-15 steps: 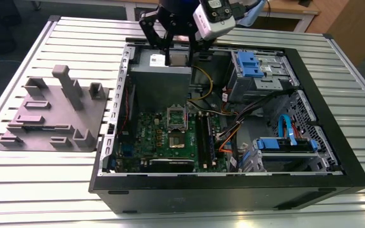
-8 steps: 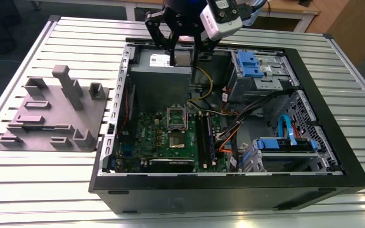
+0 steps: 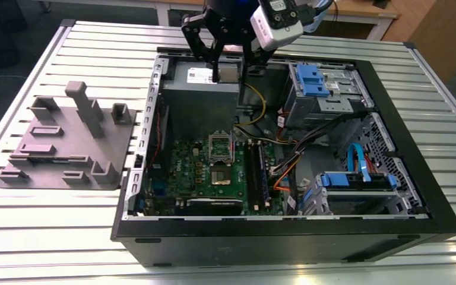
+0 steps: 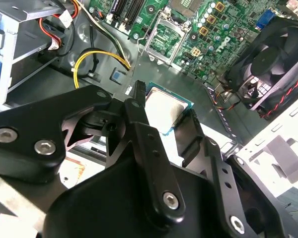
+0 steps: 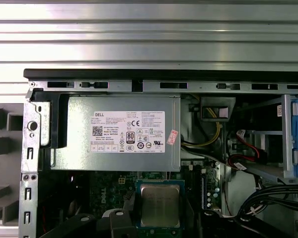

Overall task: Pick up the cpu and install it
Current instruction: 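Place the cpu into insertion slot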

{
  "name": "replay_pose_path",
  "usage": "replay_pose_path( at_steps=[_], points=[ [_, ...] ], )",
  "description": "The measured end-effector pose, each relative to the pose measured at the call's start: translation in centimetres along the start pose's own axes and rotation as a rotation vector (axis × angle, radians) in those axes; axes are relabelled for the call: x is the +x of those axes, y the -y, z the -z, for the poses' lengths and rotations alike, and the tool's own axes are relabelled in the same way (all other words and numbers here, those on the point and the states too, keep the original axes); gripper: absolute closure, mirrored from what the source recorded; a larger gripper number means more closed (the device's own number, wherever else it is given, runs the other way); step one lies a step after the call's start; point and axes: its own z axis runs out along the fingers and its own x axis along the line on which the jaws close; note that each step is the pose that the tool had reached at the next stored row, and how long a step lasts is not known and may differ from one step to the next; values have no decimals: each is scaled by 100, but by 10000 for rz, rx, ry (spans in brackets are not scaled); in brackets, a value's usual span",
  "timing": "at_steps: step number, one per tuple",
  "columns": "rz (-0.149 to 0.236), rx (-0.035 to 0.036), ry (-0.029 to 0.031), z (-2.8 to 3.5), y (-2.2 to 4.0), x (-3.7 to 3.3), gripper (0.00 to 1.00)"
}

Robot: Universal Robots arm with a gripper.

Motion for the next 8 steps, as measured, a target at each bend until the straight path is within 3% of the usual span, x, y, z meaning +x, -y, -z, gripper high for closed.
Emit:
replay_pose_path(
  at_steps=[4,8],
  points=[
    [1,12,0,-9,7,-1,53],
    [0,51,-1,-36,57,-1,53]
  ],
)
